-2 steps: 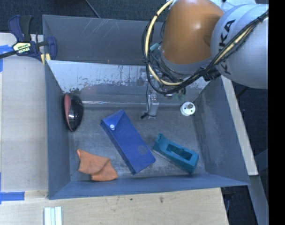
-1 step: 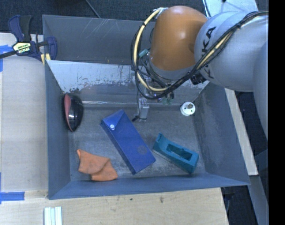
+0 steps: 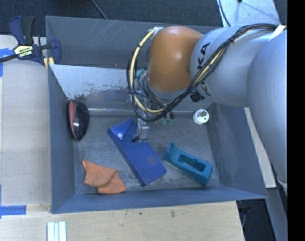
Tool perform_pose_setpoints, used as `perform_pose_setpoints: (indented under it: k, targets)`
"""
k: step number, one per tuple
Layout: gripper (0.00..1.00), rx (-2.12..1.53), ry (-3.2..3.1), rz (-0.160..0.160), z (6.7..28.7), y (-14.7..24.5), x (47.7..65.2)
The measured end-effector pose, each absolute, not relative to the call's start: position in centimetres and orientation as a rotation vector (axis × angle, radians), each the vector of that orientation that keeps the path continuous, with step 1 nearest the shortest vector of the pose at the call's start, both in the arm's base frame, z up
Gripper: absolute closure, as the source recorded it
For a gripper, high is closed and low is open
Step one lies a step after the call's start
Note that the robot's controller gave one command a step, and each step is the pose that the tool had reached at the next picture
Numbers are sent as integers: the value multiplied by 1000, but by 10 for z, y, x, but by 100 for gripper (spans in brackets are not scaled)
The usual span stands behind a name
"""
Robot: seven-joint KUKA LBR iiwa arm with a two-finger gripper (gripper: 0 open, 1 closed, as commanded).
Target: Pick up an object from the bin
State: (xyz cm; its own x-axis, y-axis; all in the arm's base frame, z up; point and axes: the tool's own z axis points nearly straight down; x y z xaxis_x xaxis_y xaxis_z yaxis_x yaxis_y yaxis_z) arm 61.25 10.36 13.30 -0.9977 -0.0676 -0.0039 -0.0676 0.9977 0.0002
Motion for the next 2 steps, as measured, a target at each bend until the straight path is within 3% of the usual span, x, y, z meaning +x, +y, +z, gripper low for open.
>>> perform_pose_setpoints:
  k: [1, 2]
  targets:
    - [0, -135, 3140, 1, 111, 111, 620]
    - [100, -525, 3089, 2, 80, 122, 623]
